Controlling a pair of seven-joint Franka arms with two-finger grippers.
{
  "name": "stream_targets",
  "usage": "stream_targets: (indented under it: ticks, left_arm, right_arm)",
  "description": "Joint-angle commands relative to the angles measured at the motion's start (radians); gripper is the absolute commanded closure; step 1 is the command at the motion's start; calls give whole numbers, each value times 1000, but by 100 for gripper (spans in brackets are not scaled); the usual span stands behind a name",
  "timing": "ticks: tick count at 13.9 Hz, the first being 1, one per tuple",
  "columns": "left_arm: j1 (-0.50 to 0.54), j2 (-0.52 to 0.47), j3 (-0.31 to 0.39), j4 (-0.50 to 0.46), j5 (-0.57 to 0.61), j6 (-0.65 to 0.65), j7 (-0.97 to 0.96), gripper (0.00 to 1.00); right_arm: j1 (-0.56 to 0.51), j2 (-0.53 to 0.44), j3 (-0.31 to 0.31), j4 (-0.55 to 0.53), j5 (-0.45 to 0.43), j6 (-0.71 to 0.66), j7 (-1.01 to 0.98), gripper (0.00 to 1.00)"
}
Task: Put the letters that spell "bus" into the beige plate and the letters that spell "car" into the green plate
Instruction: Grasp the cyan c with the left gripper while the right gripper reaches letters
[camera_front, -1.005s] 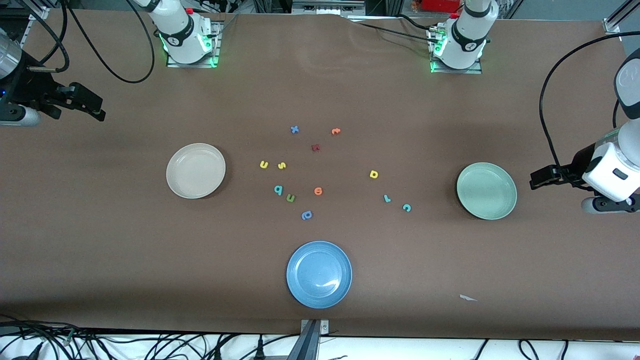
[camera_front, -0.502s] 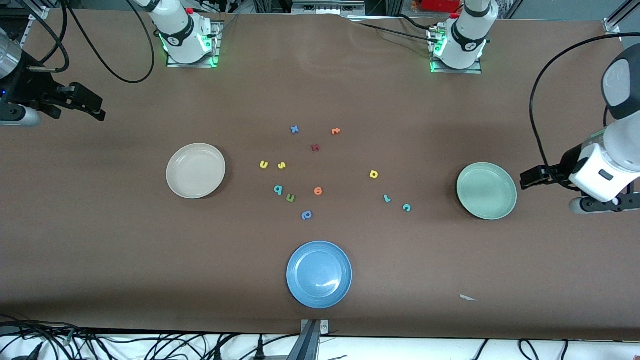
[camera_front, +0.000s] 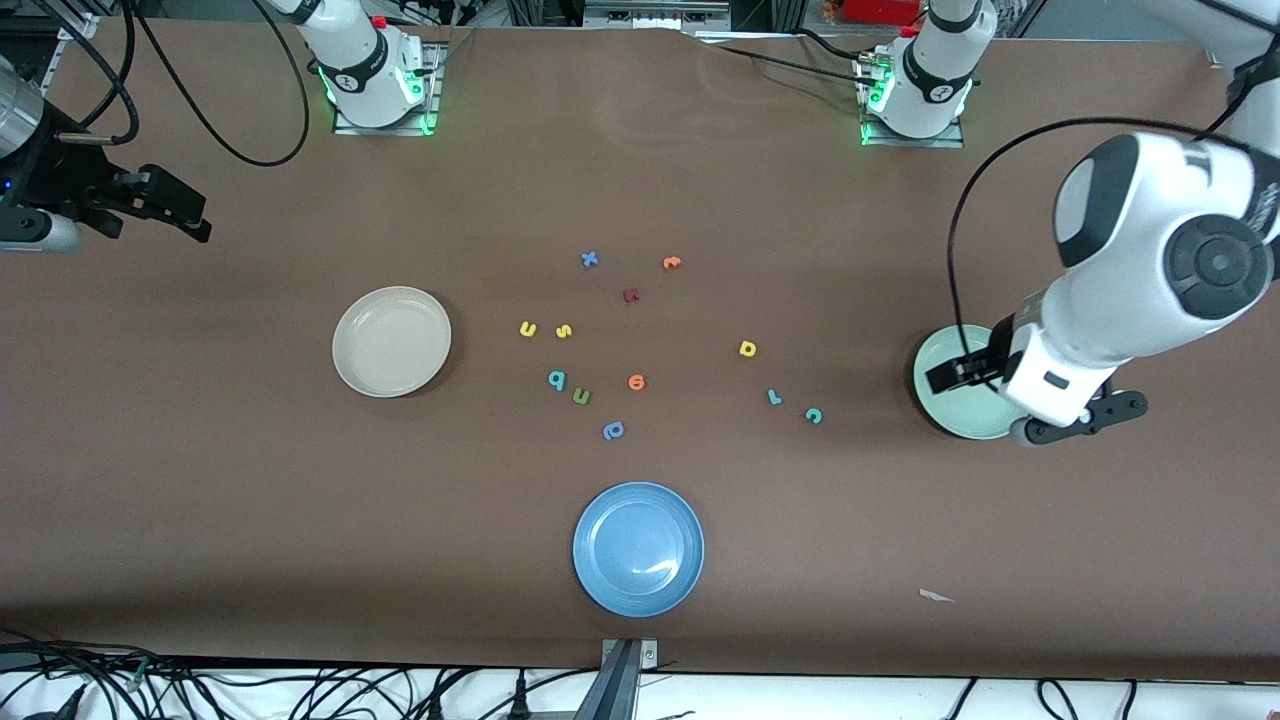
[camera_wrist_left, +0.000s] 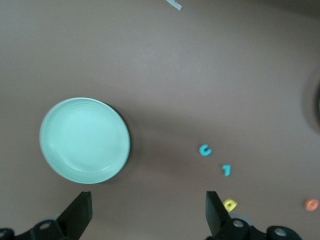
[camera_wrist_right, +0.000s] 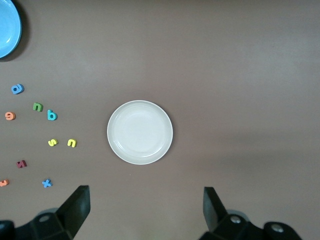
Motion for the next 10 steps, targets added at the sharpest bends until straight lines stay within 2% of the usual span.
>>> stream_targets:
  ticks: [1,5,10]
  left_arm:
    - [0,56,2,9,-27,51,-141,1]
    - [-23,162,2,9,-27,175,-420,1]
    - [-74,260,2,-17,-21,294,-539,3]
  right_arm:
    - [-2,0,3,14,17,-8,5,0]
    - [-2,0,3,14,17,-8,5,0]
    - [0,0,4,14,13,-8,2,0]
